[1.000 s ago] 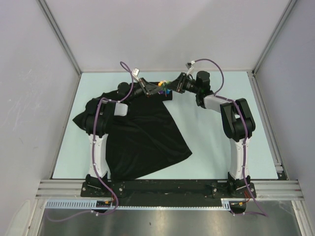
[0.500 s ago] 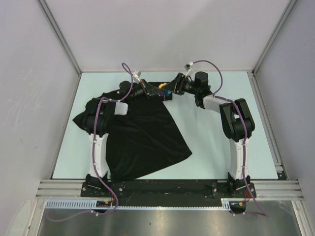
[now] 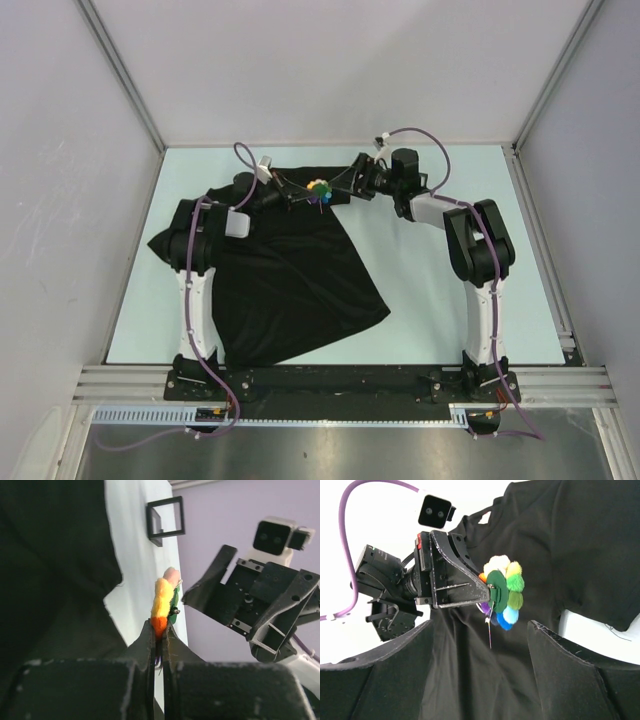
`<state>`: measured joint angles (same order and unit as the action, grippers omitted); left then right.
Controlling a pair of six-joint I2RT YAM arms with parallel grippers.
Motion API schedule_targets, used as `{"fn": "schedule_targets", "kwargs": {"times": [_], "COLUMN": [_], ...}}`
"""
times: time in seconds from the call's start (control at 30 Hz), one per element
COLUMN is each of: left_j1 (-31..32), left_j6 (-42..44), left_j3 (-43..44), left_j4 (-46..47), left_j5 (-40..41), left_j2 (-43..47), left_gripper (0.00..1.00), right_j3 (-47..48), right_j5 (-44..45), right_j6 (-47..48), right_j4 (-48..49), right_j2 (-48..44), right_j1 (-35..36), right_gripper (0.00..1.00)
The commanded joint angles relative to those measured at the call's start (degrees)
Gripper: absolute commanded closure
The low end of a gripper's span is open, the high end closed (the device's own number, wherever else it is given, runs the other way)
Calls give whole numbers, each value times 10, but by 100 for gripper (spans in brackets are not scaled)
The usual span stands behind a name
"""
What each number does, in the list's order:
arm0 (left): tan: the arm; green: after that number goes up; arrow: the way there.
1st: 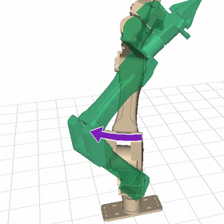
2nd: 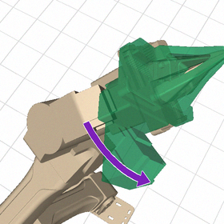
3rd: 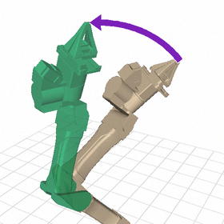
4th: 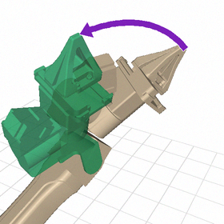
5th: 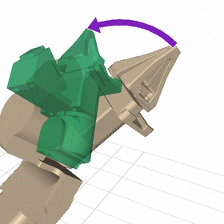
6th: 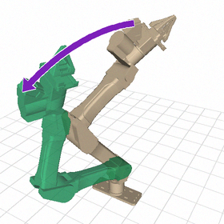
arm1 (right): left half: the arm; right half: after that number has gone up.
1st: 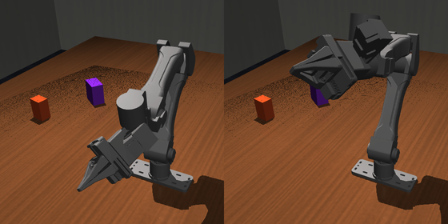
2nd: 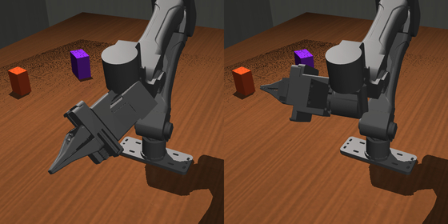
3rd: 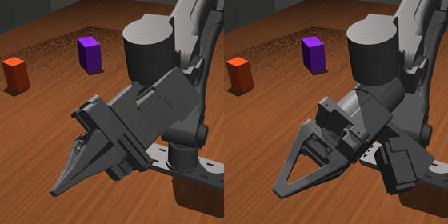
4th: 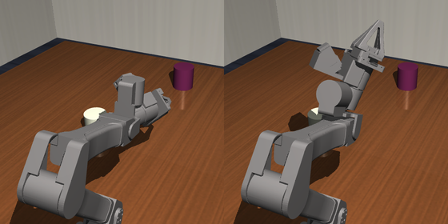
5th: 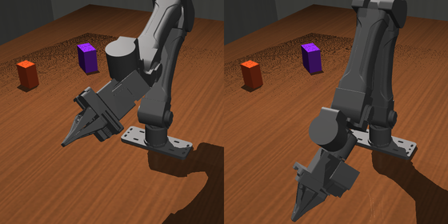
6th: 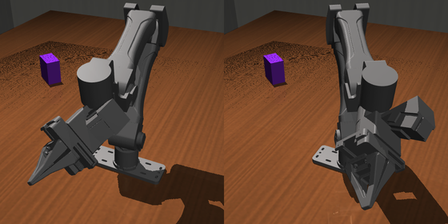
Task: Remove the brooch from the garment
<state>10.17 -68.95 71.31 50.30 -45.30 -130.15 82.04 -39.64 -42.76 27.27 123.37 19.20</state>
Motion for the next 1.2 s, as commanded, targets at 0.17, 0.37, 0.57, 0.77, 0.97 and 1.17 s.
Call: {"fn": "schedule_targets", "kwargs": {"times": [0.17,0.37,0.57,0.77,0.97,1.17], "left_j1": [-9,-9,-9,-13,-19,-24], "left_j6": [4,30,44,51,45,44], "left_j3": [9,1,-3,2,-2,-6], "left_j4": [-35,-94,-114,-125,-115,-112], "left_j5": [-9,32,58,64,59,58], "left_j2": [19,39,53,55,57,61], "left_gripper": [100,100,100,100,100,100], "right_j3": [64,77,98,141,158,163], "right_j5": [9,13,23,40,50,62], "right_j6": [-1,7,55,104,128,144], "right_j4": [-22,-48,-112,-186,-215,-239], "right_j2": [53,58,66,81,90,90], "right_j1": [13,24,45,65,76,78], "right_gripper": [37,52,45,50,60,60]}}
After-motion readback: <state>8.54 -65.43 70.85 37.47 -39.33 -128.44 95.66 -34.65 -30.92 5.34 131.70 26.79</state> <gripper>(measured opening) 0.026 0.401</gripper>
